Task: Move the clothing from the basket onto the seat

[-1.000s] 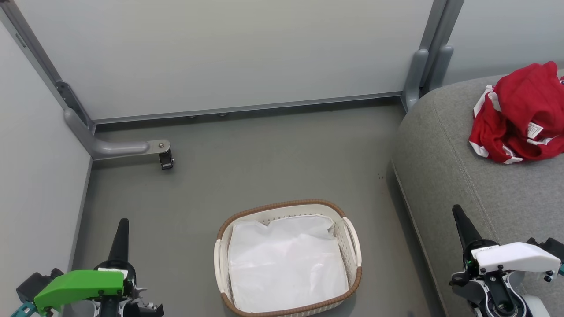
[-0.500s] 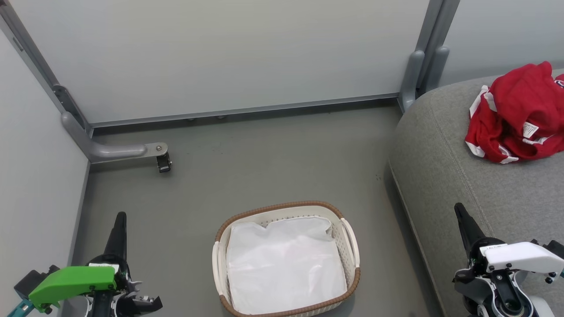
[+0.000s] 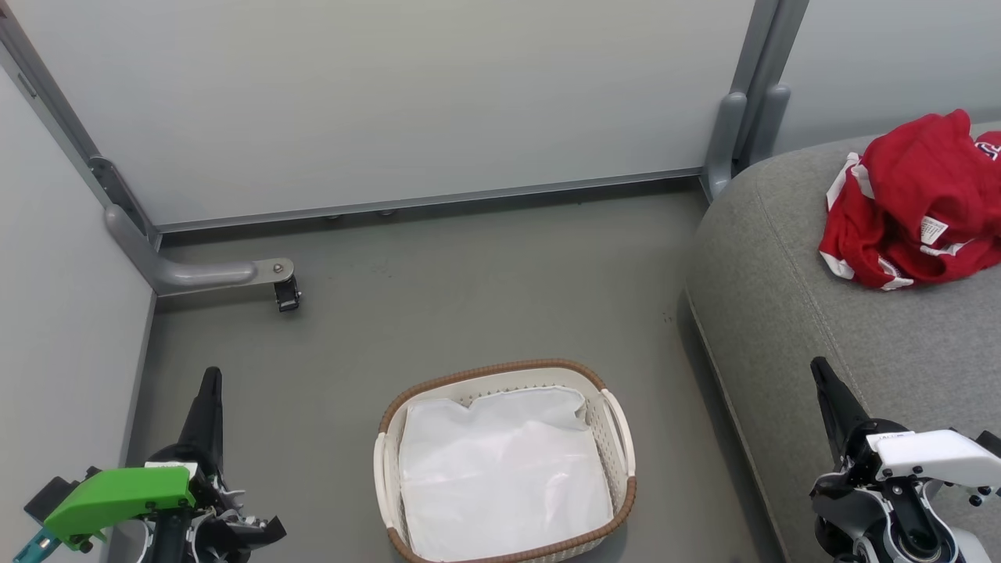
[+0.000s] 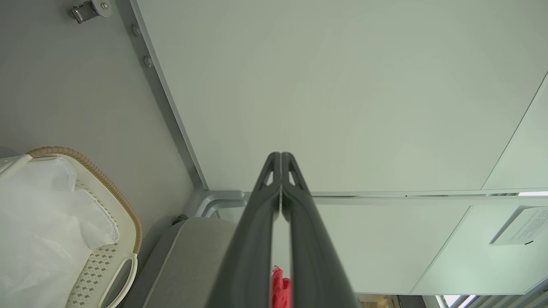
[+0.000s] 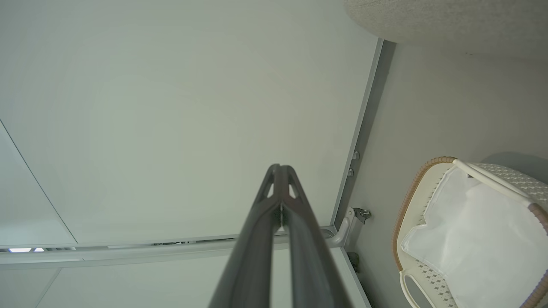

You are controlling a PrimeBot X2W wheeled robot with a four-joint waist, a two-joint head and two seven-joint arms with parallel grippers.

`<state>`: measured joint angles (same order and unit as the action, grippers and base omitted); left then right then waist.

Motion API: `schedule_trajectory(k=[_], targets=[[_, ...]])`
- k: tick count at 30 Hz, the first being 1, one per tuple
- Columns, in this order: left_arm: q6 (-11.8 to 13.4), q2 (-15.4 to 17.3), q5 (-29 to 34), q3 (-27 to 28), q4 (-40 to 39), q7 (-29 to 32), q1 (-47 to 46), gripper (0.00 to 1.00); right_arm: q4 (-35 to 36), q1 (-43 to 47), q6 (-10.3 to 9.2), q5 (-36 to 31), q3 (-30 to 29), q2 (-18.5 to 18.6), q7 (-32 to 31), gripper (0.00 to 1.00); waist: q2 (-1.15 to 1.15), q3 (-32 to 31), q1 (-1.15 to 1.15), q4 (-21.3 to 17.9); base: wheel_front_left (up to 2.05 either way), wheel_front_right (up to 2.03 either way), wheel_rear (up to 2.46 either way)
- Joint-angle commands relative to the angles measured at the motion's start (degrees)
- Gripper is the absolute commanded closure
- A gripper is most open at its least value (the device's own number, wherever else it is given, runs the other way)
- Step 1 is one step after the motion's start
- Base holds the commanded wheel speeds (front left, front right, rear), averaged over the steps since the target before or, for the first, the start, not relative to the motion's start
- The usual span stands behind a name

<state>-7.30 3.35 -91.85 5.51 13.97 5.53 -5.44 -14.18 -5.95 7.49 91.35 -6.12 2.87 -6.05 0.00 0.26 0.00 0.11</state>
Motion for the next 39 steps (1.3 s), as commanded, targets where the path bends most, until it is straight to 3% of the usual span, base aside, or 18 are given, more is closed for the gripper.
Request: schedule_trajectory(k=[1,39], targets=[[-0.3,0.3,-1.0,0.3,0.1,0.4,-1.2,1.0,0.3,-0.4,0.0,1.0,-0.3,0.4,-0.4,1.0,0.0,0.0,0.0,-0.1,0.0,0.0,0.0],[-0.3,-0.1,-0.8,0.7,0.1,0.9,-1.1,1.0,0.3,-0.4,0.0,1.2,-0.5,0.2,-0.5,1.0,0.0,-0.1,0.0,-0.1,0.0,0.0,0.0]])
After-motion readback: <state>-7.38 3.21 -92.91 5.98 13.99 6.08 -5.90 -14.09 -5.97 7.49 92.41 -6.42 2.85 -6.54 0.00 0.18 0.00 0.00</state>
